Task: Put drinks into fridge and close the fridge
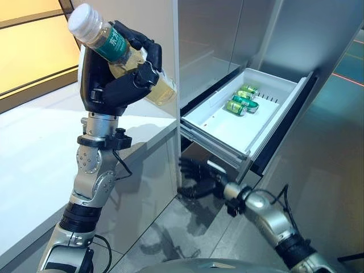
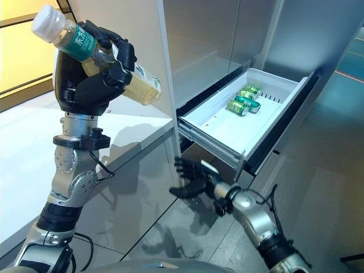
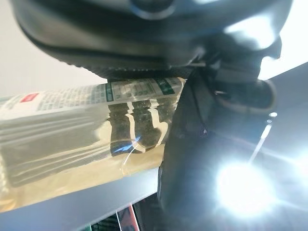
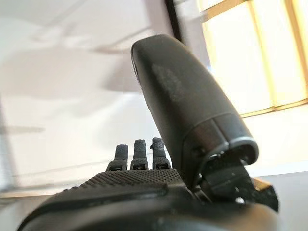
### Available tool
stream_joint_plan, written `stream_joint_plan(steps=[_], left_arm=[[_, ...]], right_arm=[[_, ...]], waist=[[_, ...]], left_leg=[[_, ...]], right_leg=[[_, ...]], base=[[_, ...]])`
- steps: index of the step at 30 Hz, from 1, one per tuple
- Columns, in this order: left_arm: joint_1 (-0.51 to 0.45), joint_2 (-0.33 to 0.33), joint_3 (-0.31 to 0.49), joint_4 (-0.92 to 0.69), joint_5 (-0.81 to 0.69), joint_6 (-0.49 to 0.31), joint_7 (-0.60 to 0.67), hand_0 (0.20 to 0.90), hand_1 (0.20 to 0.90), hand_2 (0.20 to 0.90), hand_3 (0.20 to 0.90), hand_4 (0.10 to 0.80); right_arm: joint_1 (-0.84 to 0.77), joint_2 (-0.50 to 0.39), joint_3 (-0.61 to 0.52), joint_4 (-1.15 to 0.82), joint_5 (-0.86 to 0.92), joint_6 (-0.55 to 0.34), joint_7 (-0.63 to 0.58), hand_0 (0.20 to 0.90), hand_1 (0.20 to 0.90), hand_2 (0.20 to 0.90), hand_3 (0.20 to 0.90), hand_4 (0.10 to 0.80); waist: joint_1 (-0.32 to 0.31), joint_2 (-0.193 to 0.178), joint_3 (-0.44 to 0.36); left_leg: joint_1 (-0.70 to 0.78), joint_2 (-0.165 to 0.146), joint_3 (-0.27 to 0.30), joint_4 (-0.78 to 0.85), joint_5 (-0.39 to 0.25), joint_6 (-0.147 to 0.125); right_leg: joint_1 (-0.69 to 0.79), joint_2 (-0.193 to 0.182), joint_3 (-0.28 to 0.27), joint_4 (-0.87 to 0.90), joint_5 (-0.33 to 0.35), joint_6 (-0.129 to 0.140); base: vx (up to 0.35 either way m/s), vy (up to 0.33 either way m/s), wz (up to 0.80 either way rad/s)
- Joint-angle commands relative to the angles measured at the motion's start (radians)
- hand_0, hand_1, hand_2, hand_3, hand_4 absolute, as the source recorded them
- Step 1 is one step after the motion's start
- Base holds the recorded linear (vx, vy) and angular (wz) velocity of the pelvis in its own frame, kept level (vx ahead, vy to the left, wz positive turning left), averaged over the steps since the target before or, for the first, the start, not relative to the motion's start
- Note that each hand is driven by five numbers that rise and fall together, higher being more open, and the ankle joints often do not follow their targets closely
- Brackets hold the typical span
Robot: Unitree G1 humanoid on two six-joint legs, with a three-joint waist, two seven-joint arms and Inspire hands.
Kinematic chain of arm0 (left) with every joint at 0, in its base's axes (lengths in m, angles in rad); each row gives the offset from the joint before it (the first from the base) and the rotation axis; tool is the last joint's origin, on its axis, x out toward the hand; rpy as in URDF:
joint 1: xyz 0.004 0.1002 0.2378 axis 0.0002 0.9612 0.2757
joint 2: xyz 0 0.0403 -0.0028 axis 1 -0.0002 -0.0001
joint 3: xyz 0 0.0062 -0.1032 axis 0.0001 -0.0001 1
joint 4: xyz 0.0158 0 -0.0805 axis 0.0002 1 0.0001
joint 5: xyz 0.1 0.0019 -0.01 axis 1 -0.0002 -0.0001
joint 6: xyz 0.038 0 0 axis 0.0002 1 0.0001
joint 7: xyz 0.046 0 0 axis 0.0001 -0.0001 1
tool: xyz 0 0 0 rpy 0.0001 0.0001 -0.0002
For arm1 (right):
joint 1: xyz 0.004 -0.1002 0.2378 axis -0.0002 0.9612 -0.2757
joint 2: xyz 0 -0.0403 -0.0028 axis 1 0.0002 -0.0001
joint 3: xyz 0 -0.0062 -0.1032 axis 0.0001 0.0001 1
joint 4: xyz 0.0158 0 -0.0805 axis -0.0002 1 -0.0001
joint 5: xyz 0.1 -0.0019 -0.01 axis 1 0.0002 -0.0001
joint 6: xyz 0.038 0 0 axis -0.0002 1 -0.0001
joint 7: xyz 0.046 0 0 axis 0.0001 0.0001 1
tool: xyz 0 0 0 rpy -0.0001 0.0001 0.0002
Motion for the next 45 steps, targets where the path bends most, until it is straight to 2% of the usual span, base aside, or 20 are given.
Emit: stream_joint_plan(steps=[1, 3, 7, 13, 16, 25, 29, 34, 45], left_arm=[[-0.141, 0.001, -0.012, -0.02, -0.078, -0.046, -0.082, 0.3, 0.3, 0.3, 0.2, 0.1], [-0.144, 0.003, -0.022, -0.015, -0.084, -0.028, -0.103, 0.3, 0.3, 0.3, 0.2, 0.1], [-0.144, 0.015, -0.046, -0.022, -0.107, 0.057, -0.14, 0.3, 0.3, 0.3, 0.2, 0.1], [-0.151, 0.009, -0.082, -0.009, -0.103, 0.099, -0.147, 0.3, 0.3, 0.3, 0.2, 0.1], [-0.166, 0.006, -0.117, 0.004, -0.053, 0.118, -0.142, 0.3, 0.3, 0.3, 0.2, 0.1], [-0.192, 0.055, -0.161, 0.047, 0.129, 0.104, -0.097, 0.3, 0.3, 0.3, 0.2, 0.1], [-0.192, 0.093, -0.154, 0.068, 0.123, 0.091, -0.085, 0.3, 0.3, 0.3, 0.2, 0.1], [-0.19, 0.11, -0.141, 0.061, 0.131, 0.084, -0.076, 0.3, 0.3, 0.3, 0.2, 0.1], [-0.183, 0.122, -0.123, 0.053, 0.127, 0.059, -0.077, 0.3, 0.3, 0.3, 0.2, 0.1]], right_arm=[[-0.209, 0.062, -0.075, -0.176, 0.125, -0.074, 0.036, 0.9, 0.9, 0.9, 0.9, 0.8], [-0.238, 0.05, -0.085, -0.196, 0.135, -0.067, 0.047, 0.9, 0.9, 0.9, 0.9, 0.8], [-0.276, 0.011, -0.1, -0.268, 0.194, -0.02, 0.035, 0.9, 0.9, 0.9, 0.9, 0.8], [-0.302, 0.012, -0.094, -0.285, 0.237, -0.013, 0.011, 0.9, 0.9, 0.9, 0.9, 0.8], [-0.326, 0.017, -0.08, -0.298, 0.229, -0.017, -0.009, 0.9, 0.9, 0.9, 0.9, 0.8], [-0.343, 0.007, -0.062, -0.324, 0.267, 0.01, -0.015, 0.9, 0.9, 0.9, 0.9, 0.8], [-0.345, -0.02, -0.077, -0.321, 0.241, -0.008, -0.035, 0.9, 0.9, 0.9, 0.9, 0.8], [-0.348, -0.038, -0.099, -0.316, 0.234, -0.017, -0.078, 0.9, 0.9, 0.9, 0.9, 0.8], [-0.348, -0.043, -0.131, -0.283, 0.221, -0.021, -0.132, 0.9, 0.9, 0.9, 0.9, 0.8]], waist=[[0.005, -0.016, -0.06], [0.006, -0.018, -0.061], [0.006, -0.021, -0.067], [0.003, -0.024, -0.068], [0.0, -0.023, -0.066], [-0.004, -0.023, -0.067], [-0.006, -0.023, -0.069], [-0.008, -0.022, -0.066], [-0.006, -0.021, -0.07]], left_leg=[[-0.007, -0.032, -0.05, 0.001, -0.072, 0.016], [-0.007, -0.032, -0.047, 0.001, -0.072, 0.016], [-0.008, -0.03, -0.037, 0.001, -0.073, 0.017], [-0.007, -0.028, -0.03, 0.001, -0.074, 0.017], [-0.008, -0.027, -0.028, 0.001, -0.073, 0.018], [-0.009, -0.025, -0.018, 0.001, -0.072, 0.019], [-0.009, -0.023, -0.012, 0.001, -0.072, 0.017], [-0.01, -0.02, -0.008, 0.001, -0.07, 0.015], [-0.01, -0.023, -0.009, 0.001, -0.073, 0.015]], right_leg=[[-0.012, -0.024, -0.018, 0.017, 0.016, 0.052], [-0.013, -0.025, -0.02, 0.016, 0.017, 0.053], [-0.013, -0.027, -0.022, 0.012, 0.019, 0.055], [-0.012, -0.027, -0.022, 0.01, 0.021, 0.056], [-0.014, -0.028, -0.02, 0.01, 0.023, 0.056], [-0.017, -0.026, -0.016, 0.009, 0.025, 0.056], [-0.019, -0.025, -0.015, 0.009, 0.027, 0.058], [-0.02, -0.025, -0.016, 0.009, 0.028, 0.057], [-0.021, -0.03, -0.019, 0.009, 0.03, 0.062]], base=[[0.0, 0.0, 0.0], [0.0, 0.0, 0.0], [0.001, -0.003, 0.02], [0.0, 0.0, 0.0], [0.0, 0.0, 0.0], [0.0, 0.0, 0.0], [0.0, 0.0, 0.0], [0.0, 0.0, 0.0], [0.0, 0.0, 0.0]])
